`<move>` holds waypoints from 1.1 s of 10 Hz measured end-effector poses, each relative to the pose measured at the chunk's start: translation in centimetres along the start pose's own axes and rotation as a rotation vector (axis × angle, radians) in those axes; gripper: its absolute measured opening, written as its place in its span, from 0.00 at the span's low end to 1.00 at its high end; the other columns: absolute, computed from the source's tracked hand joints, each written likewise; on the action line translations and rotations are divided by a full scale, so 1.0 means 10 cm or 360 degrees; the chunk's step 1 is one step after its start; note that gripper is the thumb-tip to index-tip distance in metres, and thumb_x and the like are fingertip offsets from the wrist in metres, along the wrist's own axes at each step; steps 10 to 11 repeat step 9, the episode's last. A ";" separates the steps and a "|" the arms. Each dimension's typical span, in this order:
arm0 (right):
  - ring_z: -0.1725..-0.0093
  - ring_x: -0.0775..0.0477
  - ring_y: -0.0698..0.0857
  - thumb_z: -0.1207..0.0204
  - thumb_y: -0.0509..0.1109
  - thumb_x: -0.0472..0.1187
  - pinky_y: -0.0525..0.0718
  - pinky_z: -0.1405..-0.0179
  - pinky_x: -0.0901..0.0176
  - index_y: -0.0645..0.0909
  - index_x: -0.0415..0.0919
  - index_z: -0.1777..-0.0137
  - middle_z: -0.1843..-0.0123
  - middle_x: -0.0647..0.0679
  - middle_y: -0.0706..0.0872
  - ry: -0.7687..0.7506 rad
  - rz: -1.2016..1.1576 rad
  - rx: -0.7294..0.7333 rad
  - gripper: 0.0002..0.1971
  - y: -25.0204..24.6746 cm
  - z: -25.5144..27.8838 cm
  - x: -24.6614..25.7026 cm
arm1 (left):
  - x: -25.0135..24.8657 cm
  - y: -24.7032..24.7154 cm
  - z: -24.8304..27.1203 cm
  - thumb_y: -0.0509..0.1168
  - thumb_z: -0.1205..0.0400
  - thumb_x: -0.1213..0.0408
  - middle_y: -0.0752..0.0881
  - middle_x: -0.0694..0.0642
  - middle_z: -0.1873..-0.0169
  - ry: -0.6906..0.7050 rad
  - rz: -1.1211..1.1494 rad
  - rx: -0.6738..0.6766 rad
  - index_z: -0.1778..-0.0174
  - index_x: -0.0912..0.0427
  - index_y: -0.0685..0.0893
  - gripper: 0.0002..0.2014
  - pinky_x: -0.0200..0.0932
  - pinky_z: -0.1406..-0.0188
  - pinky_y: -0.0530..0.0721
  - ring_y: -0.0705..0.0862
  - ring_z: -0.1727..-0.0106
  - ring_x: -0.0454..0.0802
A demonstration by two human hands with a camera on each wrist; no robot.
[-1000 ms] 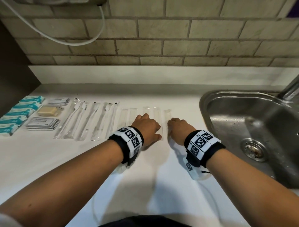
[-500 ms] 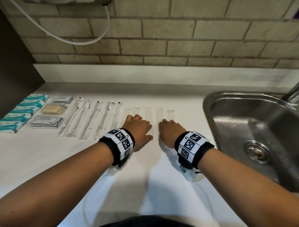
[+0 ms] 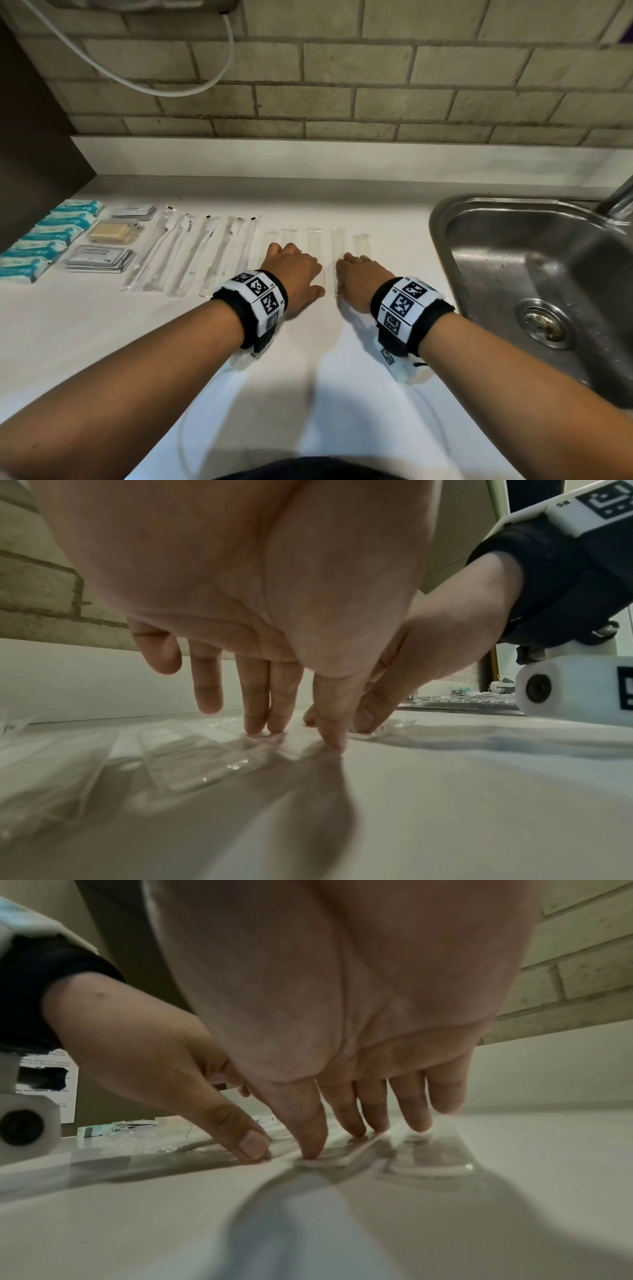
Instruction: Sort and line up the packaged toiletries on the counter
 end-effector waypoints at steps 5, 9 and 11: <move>0.24 0.37 0.69 0.23 0.64 0.36 0.71 0.27 0.46 0.69 0.35 0.27 0.25 0.42 0.70 0.0055 -0.0084 -0.0009 0.24 -0.01 -0.01 0.02 | 0.00 0.01 -0.03 0.59 0.19 0.41 0.86 0.48 0.45 -0.0011 0.0018 -0.0034 0.58 0.51 0.79 0.17 0.54 0.43 0.62 0.74 0.36 0.55; 0.26 0.36 0.70 0.23 0.62 0.39 0.74 0.29 0.44 0.72 0.36 0.31 0.28 0.42 0.72 0.0078 -0.0149 -0.0030 0.20 -0.03 -0.03 0.00 | 0.01 -0.03 -0.04 0.59 0.19 0.42 0.85 0.48 0.54 -0.0043 0.0091 -0.0040 0.60 0.53 0.78 0.17 0.53 0.43 0.63 0.74 0.39 0.55; 0.26 0.36 0.70 0.23 0.62 0.39 0.74 0.29 0.44 0.72 0.36 0.31 0.28 0.42 0.72 0.0078 -0.0149 -0.0030 0.20 -0.03 -0.03 0.00 | 0.01 -0.03 -0.04 0.59 0.19 0.42 0.85 0.48 0.54 -0.0043 0.0091 -0.0040 0.60 0.53 0.78 0.17 0.53 0.43 0.63 0.74 0.39 0.55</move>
Point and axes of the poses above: each hand's wrist, its own z-axis away from the middle knuckle, its own y-axis out of the palm, x = y × z, the point moved 8 cm from there along -z, towards the middle knuckle
